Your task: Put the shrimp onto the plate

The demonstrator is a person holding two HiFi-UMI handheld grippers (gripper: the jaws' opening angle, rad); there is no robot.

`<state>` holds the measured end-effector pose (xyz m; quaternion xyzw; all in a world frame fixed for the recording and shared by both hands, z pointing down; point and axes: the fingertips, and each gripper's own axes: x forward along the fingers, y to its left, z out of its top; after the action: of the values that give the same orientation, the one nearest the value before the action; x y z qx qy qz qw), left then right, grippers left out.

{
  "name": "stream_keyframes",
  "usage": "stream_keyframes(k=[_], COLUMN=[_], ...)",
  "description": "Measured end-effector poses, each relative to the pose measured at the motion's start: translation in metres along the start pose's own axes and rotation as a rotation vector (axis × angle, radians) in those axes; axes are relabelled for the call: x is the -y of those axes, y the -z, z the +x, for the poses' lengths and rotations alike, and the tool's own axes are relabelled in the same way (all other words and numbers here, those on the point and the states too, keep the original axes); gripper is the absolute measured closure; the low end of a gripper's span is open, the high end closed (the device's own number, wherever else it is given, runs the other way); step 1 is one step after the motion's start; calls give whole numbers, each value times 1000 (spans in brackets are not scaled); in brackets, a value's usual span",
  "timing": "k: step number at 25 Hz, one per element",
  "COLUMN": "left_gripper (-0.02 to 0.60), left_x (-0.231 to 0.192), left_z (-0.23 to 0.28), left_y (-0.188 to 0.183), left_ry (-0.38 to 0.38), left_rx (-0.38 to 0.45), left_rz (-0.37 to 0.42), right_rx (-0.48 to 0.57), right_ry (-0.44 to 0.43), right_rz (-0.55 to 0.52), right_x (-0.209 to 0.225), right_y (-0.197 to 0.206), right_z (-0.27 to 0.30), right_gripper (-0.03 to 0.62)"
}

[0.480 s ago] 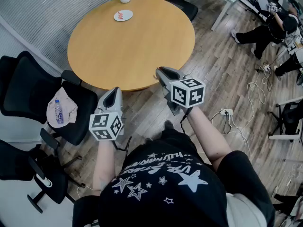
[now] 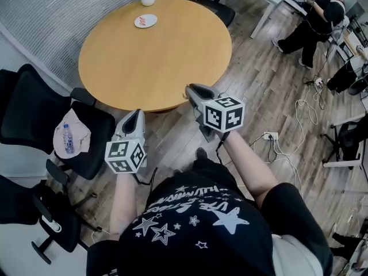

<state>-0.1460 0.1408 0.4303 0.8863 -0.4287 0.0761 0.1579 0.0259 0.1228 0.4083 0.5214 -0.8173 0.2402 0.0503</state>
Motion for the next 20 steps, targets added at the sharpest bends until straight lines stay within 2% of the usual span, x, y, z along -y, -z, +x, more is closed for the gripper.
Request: stream_keyframes(k=[10,15,20], left_gripper=[581,581,581], left_x=[-1,-3,-17], left_z=[-19,-23,-14], left_y=[17,18,12], left_ry=[15,-1,-47], left_rx=[-19,-27,-22], left_rz=[-18,-12,-17], right_rx=[0,-7,-8], right_ry=[13,-4,-20], right_rz=[36,59,70], right_x=[-10,-10,3], right_y=[14,18,13], right_z=[-2,-1,9], right_gripper=[543,543,543])
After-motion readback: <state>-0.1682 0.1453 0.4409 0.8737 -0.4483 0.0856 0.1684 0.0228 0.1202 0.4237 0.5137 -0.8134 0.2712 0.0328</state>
